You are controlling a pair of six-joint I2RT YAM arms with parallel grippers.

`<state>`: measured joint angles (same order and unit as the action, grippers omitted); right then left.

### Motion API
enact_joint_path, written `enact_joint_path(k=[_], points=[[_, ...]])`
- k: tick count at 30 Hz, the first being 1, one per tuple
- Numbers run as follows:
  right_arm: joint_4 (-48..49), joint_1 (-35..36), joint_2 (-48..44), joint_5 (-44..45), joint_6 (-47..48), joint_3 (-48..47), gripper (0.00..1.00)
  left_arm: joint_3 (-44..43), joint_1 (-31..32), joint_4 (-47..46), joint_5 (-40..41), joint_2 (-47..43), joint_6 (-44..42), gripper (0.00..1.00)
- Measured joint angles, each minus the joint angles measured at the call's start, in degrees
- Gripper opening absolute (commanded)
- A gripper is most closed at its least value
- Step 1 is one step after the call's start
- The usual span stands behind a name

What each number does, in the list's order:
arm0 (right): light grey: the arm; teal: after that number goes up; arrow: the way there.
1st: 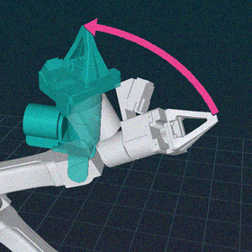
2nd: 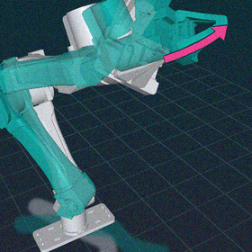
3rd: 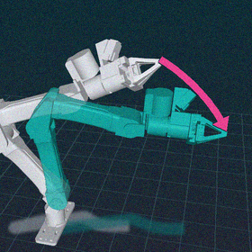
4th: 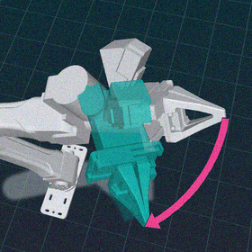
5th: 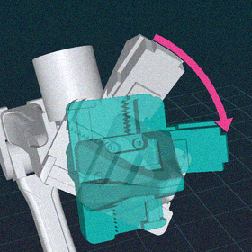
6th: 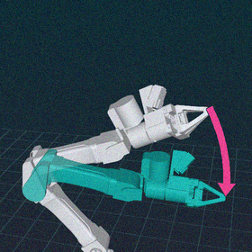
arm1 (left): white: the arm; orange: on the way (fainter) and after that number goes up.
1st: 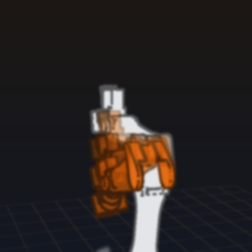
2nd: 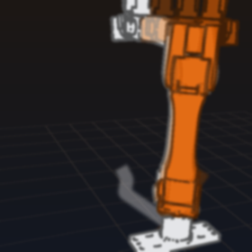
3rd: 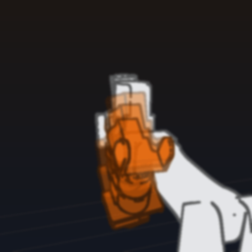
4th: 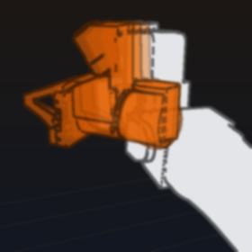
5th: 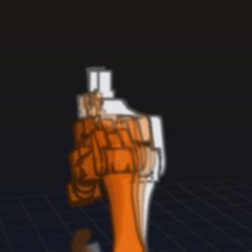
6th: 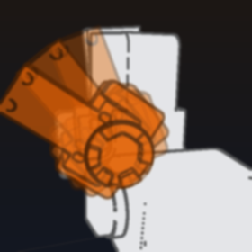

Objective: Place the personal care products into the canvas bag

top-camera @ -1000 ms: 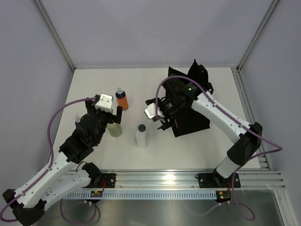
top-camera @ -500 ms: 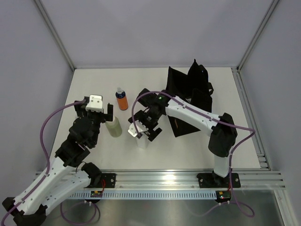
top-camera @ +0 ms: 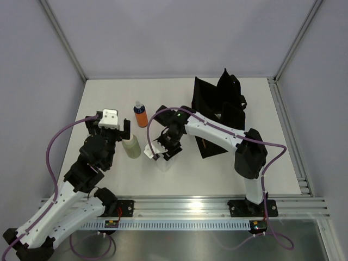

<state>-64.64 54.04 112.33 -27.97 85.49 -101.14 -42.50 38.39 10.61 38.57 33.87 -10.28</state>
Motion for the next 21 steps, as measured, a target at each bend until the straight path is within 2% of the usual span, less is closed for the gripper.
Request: enact_joint_path(k=[5,10,15,21], points=[[-0.74,-0.07,-0.42,-0.35,-6.19,-0.33,0.00,0.00,0.00,0.00,-0.09,0.00,0.00,0.99],[-1.53,-2.32,-3.10,-3.78,-20.28,-4.11,0.00,0.02,0.00,0.00,-0.24,-0.02,0.00,0.99],[2.80,-11.78,-10.49,-9.20,-35.01,-10.56,0.00,0.02,0.00,0.00,-0.59,0.00,0.02,0.99],[11.06,-25.49,-21.11,-6.23,-51.25,-14.69,0.00,0.55,0.00,-0.07,-0.92,0.09,0.02,0.99]])
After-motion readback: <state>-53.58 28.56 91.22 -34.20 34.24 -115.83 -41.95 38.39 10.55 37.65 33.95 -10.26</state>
